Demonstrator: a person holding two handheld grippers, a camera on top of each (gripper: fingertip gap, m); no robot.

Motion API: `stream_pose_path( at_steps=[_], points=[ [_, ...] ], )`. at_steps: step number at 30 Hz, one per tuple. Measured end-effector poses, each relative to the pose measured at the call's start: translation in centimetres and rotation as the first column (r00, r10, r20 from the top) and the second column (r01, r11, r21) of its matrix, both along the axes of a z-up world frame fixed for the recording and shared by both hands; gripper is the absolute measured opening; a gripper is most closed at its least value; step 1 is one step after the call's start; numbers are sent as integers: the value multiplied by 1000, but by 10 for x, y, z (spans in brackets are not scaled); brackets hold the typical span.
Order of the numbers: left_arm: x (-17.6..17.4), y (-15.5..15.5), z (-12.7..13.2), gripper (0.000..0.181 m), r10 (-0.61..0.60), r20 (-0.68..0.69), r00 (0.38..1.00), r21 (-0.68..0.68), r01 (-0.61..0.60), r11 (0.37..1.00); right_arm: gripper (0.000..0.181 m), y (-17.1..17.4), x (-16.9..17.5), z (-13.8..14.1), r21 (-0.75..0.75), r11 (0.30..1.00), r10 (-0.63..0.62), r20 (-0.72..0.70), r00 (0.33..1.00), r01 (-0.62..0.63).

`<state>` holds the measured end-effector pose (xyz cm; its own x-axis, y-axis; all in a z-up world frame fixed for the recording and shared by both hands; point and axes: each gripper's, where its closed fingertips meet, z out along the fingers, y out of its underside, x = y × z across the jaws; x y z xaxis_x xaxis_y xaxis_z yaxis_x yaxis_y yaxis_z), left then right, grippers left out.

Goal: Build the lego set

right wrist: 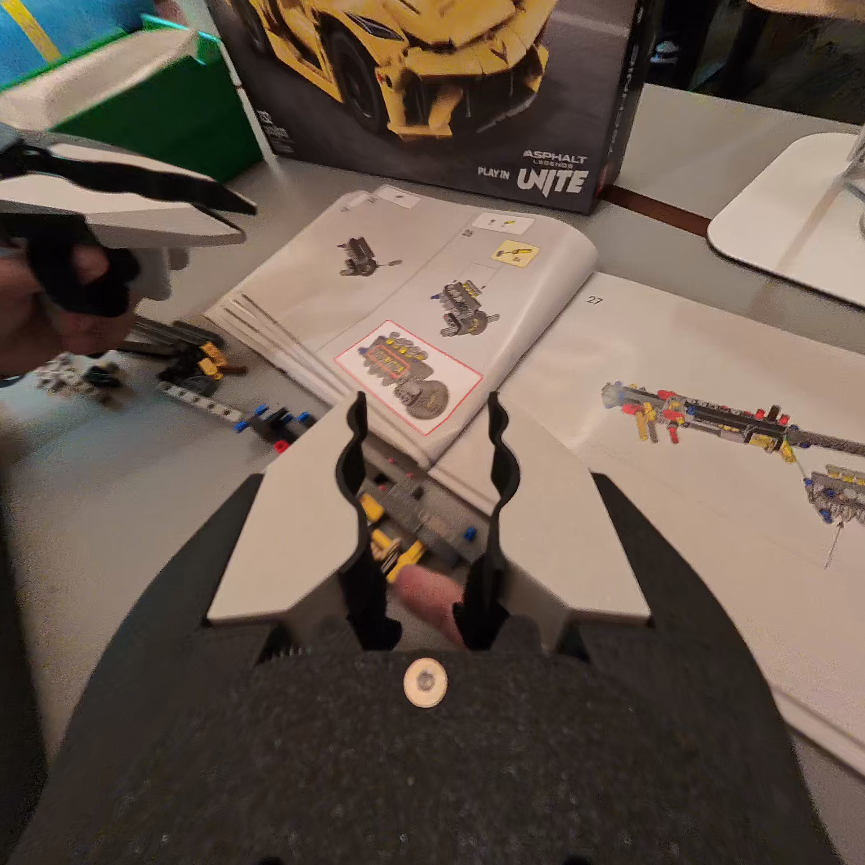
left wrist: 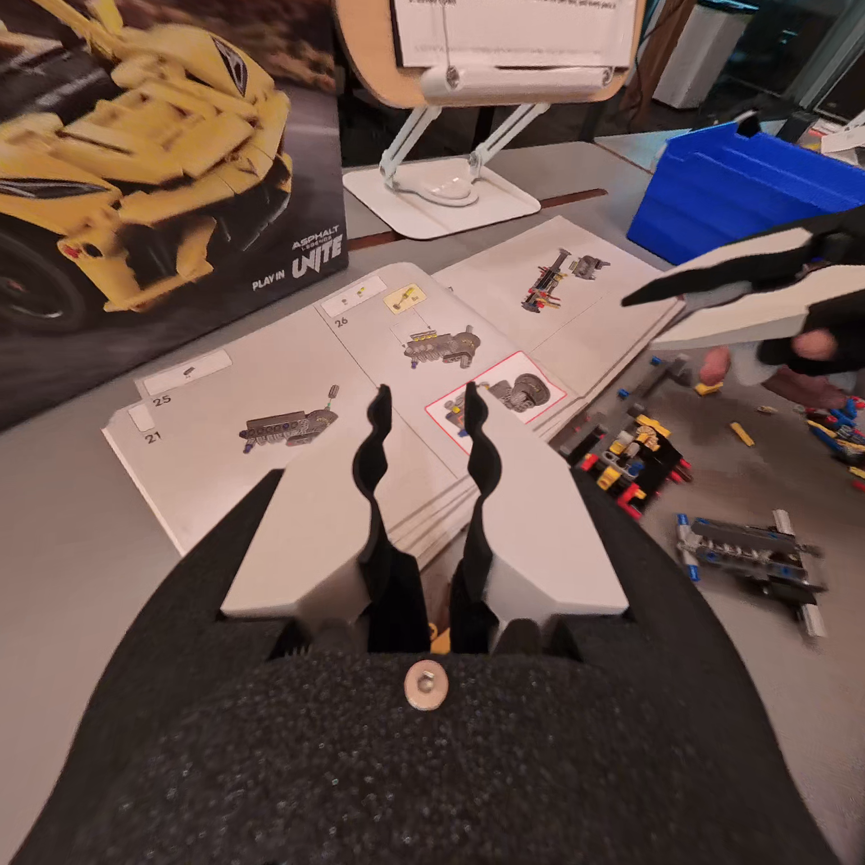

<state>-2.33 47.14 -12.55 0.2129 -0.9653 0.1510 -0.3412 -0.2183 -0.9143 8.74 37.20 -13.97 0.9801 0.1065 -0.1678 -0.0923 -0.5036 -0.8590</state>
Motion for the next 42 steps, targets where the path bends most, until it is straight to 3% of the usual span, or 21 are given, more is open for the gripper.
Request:
stream_pose_path(
  at_steps=[6, 9, 15, 20, 24, 26, 28, 30, 33, 36, 38, 42],
  points=[
    [-16, 9, -29, 21, 4, -60, 998, -3, -5, 1000, 48, 21, 7, -8, 42, 997, -62, -19, 998, 63],
    [-13, 10, -22, 22, -15, -13, 1000, -65, 14, 998, 46, 19, 9, -7, 65, 995, -78, 36, 996, 76],
    [-13, 15, -24, 21, 0, -11, 1000, -55, 0, 998, 46, 15, 8, -13, 52, 996, -72, -3, 997, 73],
    [-13, 12, -25, 20, 1, -27, 1000, -24, -1, 1000, 48, 5, 16, 4, 87, 992, -96, -6, 995, 96],
    [-12, 5, -25, 19, -12, -36, 999, 18, 12, 1000, 49, -28, 59, 39, 152, 971, -198, 63, 978, 187],
    [-12, -1, -29, 19, -26, -50, 998, 23, 28, 999, 49, -61, 79, 69, 219, 947, -244, 21, 970, 233],
    [-10, -7, -31, 19, -38, -61, 997, 41, 41, 998, 48, -100, 89, 76, 210, 944, -266, 20, 964, 256],
    [-10, -10, -30, 18, -37, -69, 997, 82, 43, 996, 48, -142, 84, 54, 88, 966, -249, 62, 967, 243],
    [-9, -15, -30, 18, -37, -75, 997, 89, 44, 995, 44, -185, 43, 10, -56, 978, -199, 3, 980, 199],
    [-9, -20, -28, 17, -45, -73, 996, 89, 51, 995, 36, -181, 0, -29, -148, 976, -165, -24, 986, 160],
    [-7, -23, -27, 17, -47, -74, 996, 114, 55, 992, 37, -169, -6, -47, -211, 963, -160, 67, 985, 170],
    [-6, -28, -27, 17, -56, -77, 995, 137, 66, 988, 29, -146, -2, -57, -252, 946, -175, 127, 976, 202]
  ],
)
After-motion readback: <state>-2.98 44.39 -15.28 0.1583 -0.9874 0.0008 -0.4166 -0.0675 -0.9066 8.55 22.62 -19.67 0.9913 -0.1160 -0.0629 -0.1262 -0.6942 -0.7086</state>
